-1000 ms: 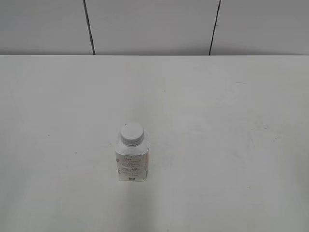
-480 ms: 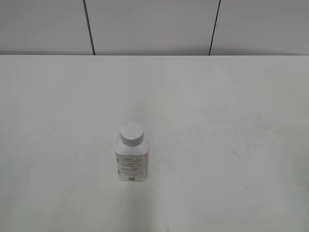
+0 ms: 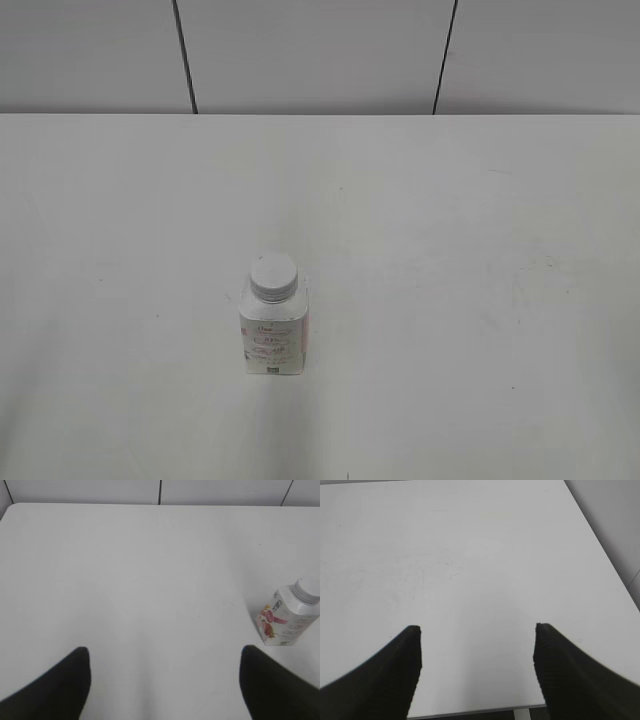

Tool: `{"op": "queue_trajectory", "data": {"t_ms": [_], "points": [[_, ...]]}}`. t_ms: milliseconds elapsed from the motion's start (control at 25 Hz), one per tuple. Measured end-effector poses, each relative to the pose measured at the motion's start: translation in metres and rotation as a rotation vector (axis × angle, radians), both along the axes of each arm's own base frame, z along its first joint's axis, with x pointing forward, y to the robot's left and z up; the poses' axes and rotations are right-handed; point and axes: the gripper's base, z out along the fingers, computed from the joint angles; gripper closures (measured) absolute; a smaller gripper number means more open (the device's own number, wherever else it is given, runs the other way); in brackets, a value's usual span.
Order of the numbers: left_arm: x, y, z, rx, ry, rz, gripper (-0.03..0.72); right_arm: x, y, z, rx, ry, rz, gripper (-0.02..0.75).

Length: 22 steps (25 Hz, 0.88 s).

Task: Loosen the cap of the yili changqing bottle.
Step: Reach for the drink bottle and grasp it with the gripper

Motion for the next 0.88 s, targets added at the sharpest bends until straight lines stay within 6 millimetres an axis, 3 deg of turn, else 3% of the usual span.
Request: {"op": "queue_trajectory", "data": {"t_ms": [560,880], "points": [[0.007,0.0,0.004,0.004,0.017,-0.007,0.108,0.0,0.0,0.0,0.0,0.0,0.0,0.186],[0.057,-0.001,0.028,0.14,-0.064,-0.087,0.12,0.0,0.0,0.0,0.0,0.0,0.0,0.186]]}}
